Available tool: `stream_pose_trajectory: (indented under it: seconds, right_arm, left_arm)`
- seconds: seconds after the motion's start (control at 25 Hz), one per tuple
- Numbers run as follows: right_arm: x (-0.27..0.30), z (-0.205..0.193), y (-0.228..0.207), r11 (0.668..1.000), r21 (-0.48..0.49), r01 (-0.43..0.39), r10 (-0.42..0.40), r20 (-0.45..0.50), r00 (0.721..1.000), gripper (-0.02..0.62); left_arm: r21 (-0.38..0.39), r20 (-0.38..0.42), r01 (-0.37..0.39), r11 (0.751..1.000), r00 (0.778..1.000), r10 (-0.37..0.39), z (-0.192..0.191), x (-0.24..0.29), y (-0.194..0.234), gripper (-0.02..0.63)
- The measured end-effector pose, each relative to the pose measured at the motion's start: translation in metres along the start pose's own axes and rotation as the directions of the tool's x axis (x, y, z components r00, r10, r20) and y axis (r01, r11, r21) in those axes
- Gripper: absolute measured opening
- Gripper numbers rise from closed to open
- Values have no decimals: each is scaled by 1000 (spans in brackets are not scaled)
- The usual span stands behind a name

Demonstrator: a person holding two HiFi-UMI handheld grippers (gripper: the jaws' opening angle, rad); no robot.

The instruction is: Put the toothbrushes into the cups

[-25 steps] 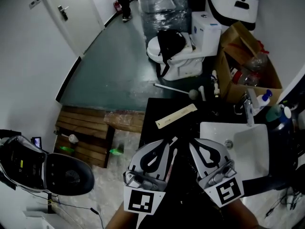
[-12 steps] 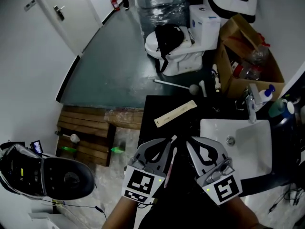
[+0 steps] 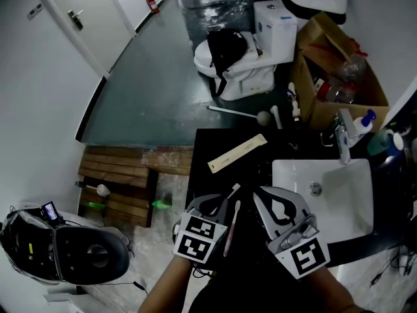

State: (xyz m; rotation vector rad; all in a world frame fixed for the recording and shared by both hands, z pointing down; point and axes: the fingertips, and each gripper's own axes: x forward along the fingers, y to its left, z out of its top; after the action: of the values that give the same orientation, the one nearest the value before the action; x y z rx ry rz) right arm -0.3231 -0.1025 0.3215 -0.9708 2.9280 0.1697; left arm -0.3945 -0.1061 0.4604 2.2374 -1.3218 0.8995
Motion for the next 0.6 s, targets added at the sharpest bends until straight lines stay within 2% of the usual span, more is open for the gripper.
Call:
stream_pose_trajectory:
  seconds: [0.24,0.4,0.52,0.6]
  right_arm:
    - [1,-3,-2,1000,7,3,-3,-6,1000,34]
    - [-1,-2,-6,1000,-4,23,-23,-2,1000,34]
    - [-2,-6,-6,999,-19,26,-26,-20,999,32]
    - [-3,-7,-6,1000,-15,26,-26,-22,999,34]
  left_arm:
    - [65,-128,51,997,991,-42,-9,30,1,3]
    - [86,-223,95,992,972,-74,-22,46,4,5]
    - [75,-274,135,988,955,-110,-28,55,5,69]
    - [70,-298,150,986,947,-123,-31,59,5,78]
